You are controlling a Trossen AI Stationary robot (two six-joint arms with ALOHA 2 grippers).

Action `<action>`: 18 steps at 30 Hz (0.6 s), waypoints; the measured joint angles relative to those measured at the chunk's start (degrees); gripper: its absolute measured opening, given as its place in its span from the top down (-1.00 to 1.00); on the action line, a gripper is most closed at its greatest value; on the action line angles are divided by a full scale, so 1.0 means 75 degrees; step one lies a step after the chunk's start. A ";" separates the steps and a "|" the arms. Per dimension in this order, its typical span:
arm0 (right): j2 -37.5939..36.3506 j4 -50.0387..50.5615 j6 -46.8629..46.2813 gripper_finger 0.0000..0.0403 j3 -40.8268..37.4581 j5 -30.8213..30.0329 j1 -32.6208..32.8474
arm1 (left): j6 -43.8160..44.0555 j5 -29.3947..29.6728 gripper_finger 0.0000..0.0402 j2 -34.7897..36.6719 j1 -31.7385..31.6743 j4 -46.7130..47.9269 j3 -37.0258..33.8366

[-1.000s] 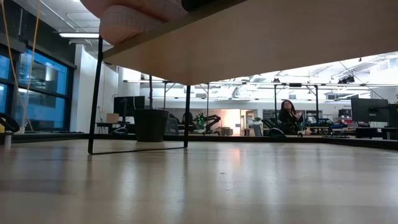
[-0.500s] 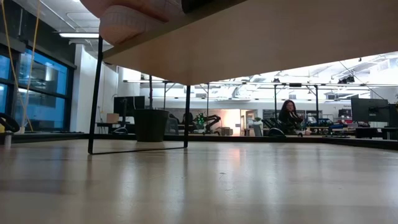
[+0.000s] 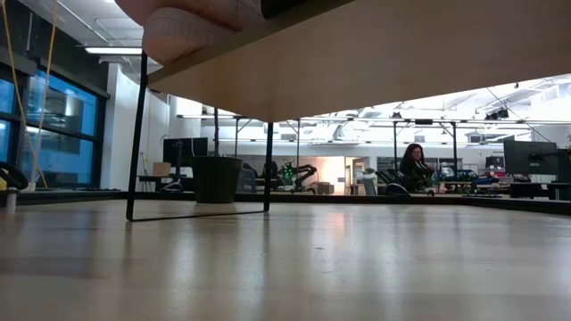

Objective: Pick and place slides into the shelf
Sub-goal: Put the black pair of slides on the shelf

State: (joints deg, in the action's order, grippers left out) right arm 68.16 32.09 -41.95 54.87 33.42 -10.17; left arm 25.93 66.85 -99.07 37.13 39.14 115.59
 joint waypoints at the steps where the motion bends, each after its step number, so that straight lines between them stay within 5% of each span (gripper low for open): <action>1: 0.0000 -0.0001 0.0000 0.03 0.0000 -0.0002 0.0000 | 0.0000 0.0000 0.23 0.0000 -0.0001 0.0001 0.0000; 18: 0.0000 0.0053 0.0241 0.03 0.0003 -0.0037 -0.0501 | -0.0017 0.0000 0.23 0.0000 -0.0001 -0.0001 0.0000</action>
State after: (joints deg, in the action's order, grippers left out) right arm 68.16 32.48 -40.15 54.89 33.15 -13.93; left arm 25.80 66.85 -99.07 37.12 39.13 115.59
